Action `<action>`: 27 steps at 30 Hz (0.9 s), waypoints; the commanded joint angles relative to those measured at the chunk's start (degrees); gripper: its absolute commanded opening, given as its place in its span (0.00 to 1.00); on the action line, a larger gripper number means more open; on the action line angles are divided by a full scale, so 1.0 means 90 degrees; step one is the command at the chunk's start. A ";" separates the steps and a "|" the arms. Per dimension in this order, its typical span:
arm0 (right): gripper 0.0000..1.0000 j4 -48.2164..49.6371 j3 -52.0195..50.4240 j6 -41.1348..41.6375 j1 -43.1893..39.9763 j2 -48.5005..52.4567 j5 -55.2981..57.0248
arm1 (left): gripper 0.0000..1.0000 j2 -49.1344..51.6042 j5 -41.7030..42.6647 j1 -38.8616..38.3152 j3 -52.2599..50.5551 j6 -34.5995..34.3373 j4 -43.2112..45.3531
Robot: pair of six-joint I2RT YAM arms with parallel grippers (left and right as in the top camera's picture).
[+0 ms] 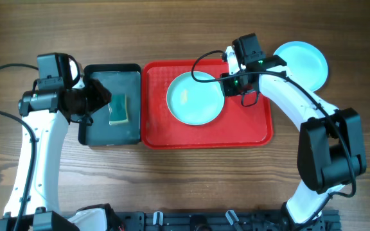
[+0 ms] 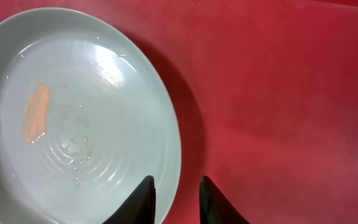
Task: Clean dirty plates on tray and stack at the side
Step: 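Lower left gripper into the black tray and grasp the sponge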
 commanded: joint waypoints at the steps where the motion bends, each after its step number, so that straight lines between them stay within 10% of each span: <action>1: 0.24 0.0005 -0.0053 0.0046 0.0015 0.0100 -0.0097 | 0.52 0.0078 -0.0306 -0.0219 -0.0015 0.0503 -0.0075; 9: 0.25 0.0005 -0.0056 0.0046 0.0015 0.0100 -0.0097 | 0.34 0.1292 -0.1727 -0.1090 -0.0017 0.0877 0.0260; 27: 0.25 0.0007 -0.0056 0.0046 0.0015 0.0100 -0.0097 | 0.34 0.2300 -0.1753 -0.1095 -0.0017 0.0874 0.0646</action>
